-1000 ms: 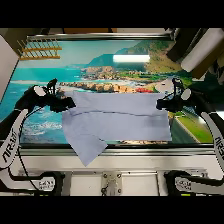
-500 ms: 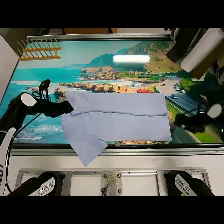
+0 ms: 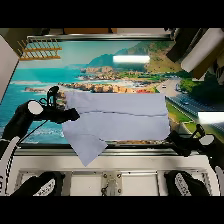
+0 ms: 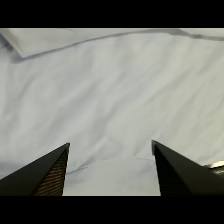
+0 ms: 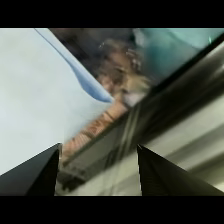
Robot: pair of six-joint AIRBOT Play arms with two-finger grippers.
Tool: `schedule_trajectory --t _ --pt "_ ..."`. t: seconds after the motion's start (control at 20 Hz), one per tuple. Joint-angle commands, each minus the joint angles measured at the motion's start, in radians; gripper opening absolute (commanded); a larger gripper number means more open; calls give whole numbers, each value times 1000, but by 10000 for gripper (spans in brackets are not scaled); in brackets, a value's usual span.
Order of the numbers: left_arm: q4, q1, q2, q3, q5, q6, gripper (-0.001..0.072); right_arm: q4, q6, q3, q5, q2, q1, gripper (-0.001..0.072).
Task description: Fold the clothes and pants, and hang the long-sleeved shirts on hangers.
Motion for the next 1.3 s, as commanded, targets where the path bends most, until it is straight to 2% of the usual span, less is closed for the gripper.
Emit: schedule_trajectory --t 0.0,0.3,0.35,0.4,0.45,0.5,0.6,0.75,0.9,1.0,1.25 --pt "-3 -5 -2 -3 2 1 539 49 9 -34 -162 3 63 511" --pt "-3 -5 -2 -3 9 1 539 80 9 -30 -288 -91 157 507" --pt "-3 -5 -2 -3 9 1 540 78 8 -26 -298 -101 175 384" --pt "-2 -5 -2 -3 8 1 539 78 -5 -21 -300 -103 187 157" --pt "6 -3 -1 -2 0 -2 539 77 -20 -13 -296 -103 193 30" --pt "29 3 4 -3 -19 -26 539 77 -31 -2 -277 -102 192 12" --pt "127 36 42 -21 -84 -128 540 68 -72 21 -233 -96 192 13" --pt "196 112 161 -166 -132 -199 540 69 -97 31 -219 -79 192 12" --pt "155 175 245 -339 -126 -216 540 71 -97 31 -219 -79 192 12" --pt "63 176 258 -423 -89 -201 539 72 -97 31 -219 -79 192 12" --pt "-19 9 156 -459 0 -193 540 73 -97 31 -219 -78 192 13"
